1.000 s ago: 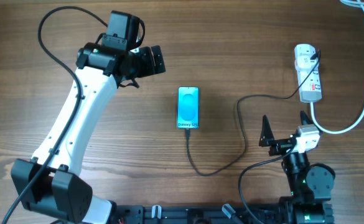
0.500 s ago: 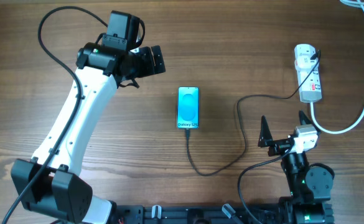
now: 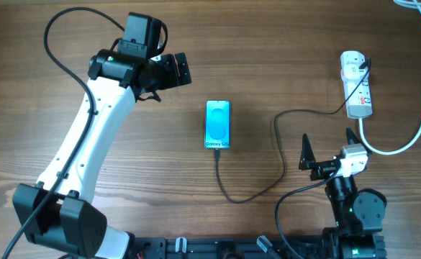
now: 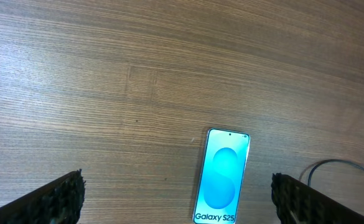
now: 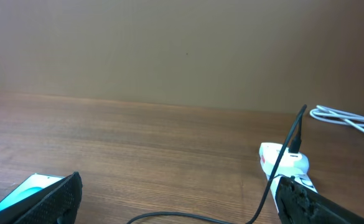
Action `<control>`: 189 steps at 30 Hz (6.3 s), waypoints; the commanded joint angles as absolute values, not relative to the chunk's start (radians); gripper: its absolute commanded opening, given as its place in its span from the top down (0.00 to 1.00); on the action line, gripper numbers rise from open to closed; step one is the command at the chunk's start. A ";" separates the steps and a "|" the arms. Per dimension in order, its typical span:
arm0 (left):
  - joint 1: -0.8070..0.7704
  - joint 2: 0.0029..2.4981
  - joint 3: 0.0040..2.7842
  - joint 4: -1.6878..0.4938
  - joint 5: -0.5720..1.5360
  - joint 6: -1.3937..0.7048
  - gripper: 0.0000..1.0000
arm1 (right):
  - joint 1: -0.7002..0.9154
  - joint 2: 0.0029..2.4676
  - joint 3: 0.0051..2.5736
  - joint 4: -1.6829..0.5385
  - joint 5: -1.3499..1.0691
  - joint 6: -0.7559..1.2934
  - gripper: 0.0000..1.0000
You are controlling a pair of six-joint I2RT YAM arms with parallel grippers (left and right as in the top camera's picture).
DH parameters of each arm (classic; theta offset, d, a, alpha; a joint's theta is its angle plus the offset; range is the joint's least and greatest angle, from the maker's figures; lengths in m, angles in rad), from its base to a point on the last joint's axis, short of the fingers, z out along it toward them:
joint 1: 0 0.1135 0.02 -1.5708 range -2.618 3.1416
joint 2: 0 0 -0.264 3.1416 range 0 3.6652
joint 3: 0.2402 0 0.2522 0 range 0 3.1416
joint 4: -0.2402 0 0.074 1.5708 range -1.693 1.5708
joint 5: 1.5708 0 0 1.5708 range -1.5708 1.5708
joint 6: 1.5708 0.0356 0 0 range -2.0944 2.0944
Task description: Plug charger to phone and switch on socket
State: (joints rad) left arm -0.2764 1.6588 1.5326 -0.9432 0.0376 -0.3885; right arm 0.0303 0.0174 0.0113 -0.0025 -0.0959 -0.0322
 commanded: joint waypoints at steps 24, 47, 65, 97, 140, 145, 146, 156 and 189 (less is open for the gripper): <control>-0.273 1.665 1.530 -0.944 0.025 -0.401 0.00 | 0.035 0.004 0.006 0.001 -0.075 -0.026 0.00; -0.273 1.665 1.530 -0.944 0.025 -0.401 0.00 | 0.035 0.004 0.006 0.001 -0.075 -0.026 0.00; -0.273 1.591 1.513 -1.052 -0.001 -0.397 0.00 | 0.035 0.004 0.006 0.001 -0.075 -0.026 0.00; -0.173 1.103 0.826 -0.677 0.194 -0.160 0.00 | 0.035 0.004 0.006 0.001 -0.075 -0.026 0.00; -0.070 0.157 0.128 -0.167 0.212 -0.191 0.00 | 0.035 0.004 0.006 0.001 -0.075 -0.026 0.00; -0.064 0.084 0.078 -0.133 0.208 -0.191 0.00 | 0.035 0.004 0.006 0.001 -0.075 -0.026 0.00; -0.064 0.070 0.066 -0.123 0.208 -0.196 0.00 | 0.035 0.004 0.006 0.001 -0.075 -0.026 0.00; -0.064 0.006 0.010 -0.067 0.121 -0.270 0.00 | 0.035 0.004 0.006 0.001 -0.075 -0.026 0.00; -0.065 0.002 0.006 -0.077 0.058 0.065 0.00 | 0.035 0.007 0.006 0.001 -0.075 -0.026 0.00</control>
